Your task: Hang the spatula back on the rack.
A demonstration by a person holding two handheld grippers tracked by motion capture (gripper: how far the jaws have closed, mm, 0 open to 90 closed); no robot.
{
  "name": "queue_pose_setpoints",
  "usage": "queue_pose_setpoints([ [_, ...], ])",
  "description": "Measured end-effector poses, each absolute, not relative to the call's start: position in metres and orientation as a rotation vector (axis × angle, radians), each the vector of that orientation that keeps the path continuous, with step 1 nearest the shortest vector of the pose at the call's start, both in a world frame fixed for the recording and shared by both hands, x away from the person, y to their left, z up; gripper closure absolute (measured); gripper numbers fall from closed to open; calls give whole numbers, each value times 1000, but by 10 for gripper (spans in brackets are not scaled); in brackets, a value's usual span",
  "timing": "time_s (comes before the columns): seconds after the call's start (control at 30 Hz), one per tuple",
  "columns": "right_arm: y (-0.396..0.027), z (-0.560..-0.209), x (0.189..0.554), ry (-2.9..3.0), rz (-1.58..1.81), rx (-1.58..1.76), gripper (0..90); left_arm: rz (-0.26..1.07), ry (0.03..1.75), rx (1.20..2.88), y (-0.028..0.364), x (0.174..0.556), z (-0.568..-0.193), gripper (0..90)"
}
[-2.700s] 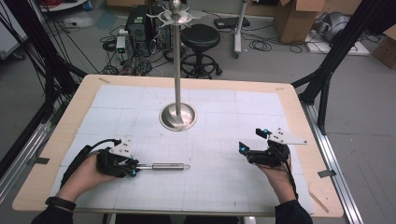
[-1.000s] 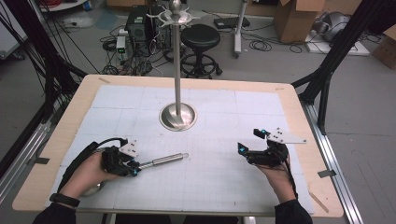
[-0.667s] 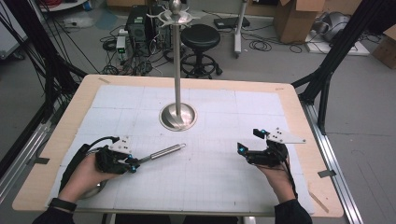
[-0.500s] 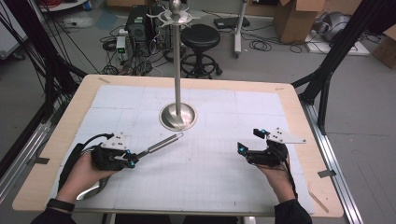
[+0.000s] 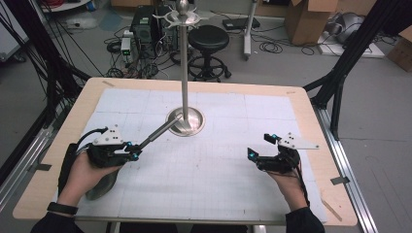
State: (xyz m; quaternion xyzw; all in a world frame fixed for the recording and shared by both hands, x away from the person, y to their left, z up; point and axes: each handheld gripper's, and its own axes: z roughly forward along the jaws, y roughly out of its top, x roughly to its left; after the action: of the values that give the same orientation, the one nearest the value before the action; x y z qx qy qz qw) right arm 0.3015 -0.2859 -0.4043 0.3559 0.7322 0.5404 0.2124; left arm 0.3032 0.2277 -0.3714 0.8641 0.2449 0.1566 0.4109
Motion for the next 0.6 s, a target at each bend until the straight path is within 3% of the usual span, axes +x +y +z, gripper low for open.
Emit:
queue_pose_setpoints([
  [0.6, -287, -403, 301, 2021, 1512, 992, 126, 602, 661, 1891, 229, 312, -316, 749],
])
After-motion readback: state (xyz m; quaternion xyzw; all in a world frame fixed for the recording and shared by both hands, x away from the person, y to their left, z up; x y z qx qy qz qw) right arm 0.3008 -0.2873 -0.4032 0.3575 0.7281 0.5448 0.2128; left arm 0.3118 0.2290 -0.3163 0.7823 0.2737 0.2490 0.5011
